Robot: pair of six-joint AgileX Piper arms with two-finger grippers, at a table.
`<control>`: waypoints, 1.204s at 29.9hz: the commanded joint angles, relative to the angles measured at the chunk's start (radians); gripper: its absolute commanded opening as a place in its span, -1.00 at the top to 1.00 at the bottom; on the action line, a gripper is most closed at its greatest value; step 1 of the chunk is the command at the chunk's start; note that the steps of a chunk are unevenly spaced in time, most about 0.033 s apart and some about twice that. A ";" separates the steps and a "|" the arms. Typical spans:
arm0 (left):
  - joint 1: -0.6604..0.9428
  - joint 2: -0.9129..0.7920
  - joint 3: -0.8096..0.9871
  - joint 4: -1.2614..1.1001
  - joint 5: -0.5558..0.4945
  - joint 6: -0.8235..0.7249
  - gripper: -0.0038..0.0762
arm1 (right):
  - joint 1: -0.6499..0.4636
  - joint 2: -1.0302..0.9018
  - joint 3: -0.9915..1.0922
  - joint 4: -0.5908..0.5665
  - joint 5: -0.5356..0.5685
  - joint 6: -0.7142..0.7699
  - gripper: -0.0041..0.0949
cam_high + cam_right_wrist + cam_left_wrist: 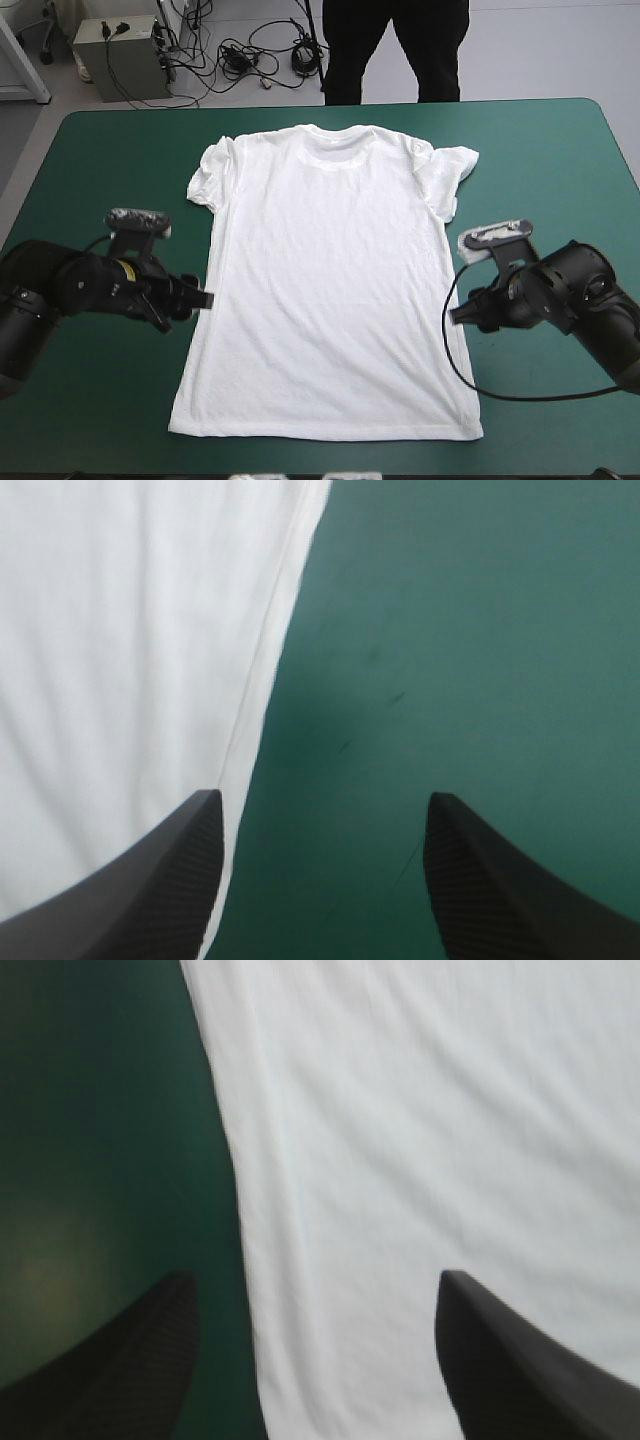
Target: Fold the cloth
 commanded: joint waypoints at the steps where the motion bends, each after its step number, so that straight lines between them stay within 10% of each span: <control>1: 0.000 0.060 -0.158 0.107 -0.065 -0.037 -0.33 | 0.001 0.020 -0.128 -0.156 -0.068 0.064 -0.22; 16: 0.091 0.558 -0.388 0.109 -0.148 0.021 -0.33 | 0.001 0.187 -0.320 -0.173 -0.117 0.072 -0.22; 36: 0.186 0.822 -0.448 -0.046 -0.204 0.073 -0.24 | 0.001 0.291 -0.320 -0.182 -0.187 0.066 -0.22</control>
